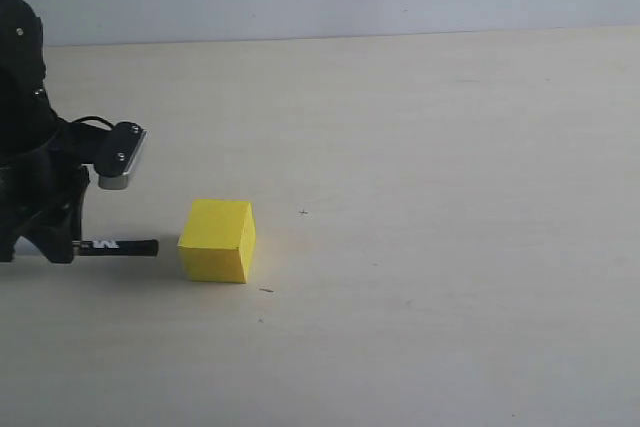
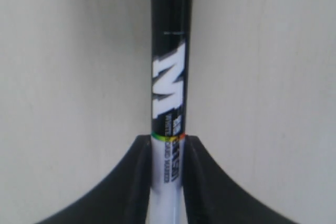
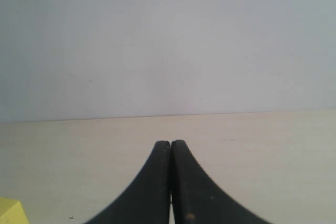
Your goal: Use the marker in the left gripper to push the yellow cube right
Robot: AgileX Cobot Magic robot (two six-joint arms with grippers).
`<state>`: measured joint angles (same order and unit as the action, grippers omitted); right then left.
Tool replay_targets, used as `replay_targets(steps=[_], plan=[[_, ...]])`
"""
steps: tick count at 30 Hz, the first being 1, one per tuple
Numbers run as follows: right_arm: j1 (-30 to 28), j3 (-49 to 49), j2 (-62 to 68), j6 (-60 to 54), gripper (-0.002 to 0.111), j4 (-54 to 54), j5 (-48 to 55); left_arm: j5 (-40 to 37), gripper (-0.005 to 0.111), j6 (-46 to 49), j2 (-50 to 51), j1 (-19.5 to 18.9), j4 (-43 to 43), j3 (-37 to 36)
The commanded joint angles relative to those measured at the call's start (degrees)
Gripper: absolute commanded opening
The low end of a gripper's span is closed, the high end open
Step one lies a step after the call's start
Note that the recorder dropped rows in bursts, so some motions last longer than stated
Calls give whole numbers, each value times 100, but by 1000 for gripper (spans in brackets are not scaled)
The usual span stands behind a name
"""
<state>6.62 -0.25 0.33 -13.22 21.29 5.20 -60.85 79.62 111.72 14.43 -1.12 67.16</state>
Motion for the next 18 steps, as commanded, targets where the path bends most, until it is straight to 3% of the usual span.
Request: replay_targets(steps=[1, 4, 13, 18], plan=[[7, 25, -33, -15, 0, -28, -18, 459, 0, -214, 2, 624, -485, 18], [7, 25, -33, -15, 0, -28, -18, 646, 0, -255, 2, 952, -517, 62], [7, 25, -33, -15, 0, -28, -18, -58, 0, -1030, 2, 724, -373, 143], [7, 25, -33, -15, 0, -28, -18, -340, 0, -1848, 2, 843, -570, 132]])
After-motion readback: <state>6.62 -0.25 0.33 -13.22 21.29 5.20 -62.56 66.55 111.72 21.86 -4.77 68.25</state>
